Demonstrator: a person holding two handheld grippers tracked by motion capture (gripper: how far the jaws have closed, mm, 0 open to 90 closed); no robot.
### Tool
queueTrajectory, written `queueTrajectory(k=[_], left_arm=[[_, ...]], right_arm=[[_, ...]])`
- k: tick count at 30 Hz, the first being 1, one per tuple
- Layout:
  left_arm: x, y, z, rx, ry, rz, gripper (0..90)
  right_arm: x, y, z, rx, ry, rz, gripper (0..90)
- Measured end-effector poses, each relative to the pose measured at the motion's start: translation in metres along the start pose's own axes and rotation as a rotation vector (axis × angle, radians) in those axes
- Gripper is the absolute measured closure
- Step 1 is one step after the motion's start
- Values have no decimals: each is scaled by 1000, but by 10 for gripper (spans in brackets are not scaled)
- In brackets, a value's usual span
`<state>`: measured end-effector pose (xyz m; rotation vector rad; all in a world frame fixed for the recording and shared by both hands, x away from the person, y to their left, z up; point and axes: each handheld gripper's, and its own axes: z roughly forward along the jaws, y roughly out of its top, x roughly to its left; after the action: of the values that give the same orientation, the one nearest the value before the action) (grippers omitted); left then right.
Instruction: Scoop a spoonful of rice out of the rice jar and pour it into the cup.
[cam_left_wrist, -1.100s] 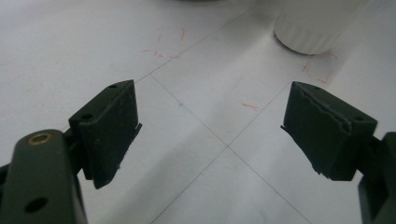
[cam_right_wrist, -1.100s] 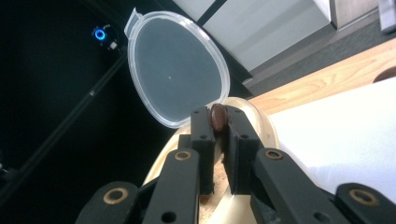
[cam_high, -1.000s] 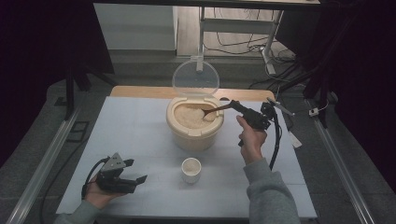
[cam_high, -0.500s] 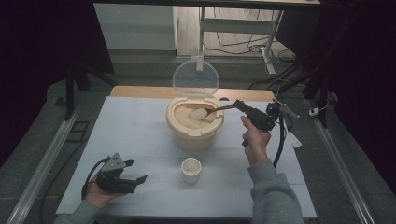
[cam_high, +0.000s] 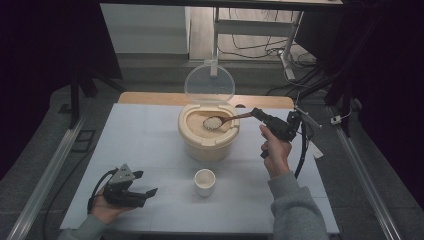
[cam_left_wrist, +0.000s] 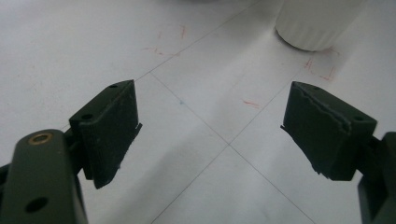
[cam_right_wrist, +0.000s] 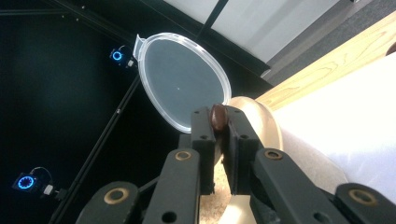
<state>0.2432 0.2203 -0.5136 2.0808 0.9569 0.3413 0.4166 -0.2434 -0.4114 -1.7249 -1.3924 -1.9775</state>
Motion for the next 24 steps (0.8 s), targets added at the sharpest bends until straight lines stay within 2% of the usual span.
queueTrajectory(k=[10,24], left_arm=[[0,0,0,3,-1,1,180],[0,0,1,4,-1,-1,180]], right_arm=[[5,2,-8,3,28,1,830],[7,2,-13,10,33,-13,830]])
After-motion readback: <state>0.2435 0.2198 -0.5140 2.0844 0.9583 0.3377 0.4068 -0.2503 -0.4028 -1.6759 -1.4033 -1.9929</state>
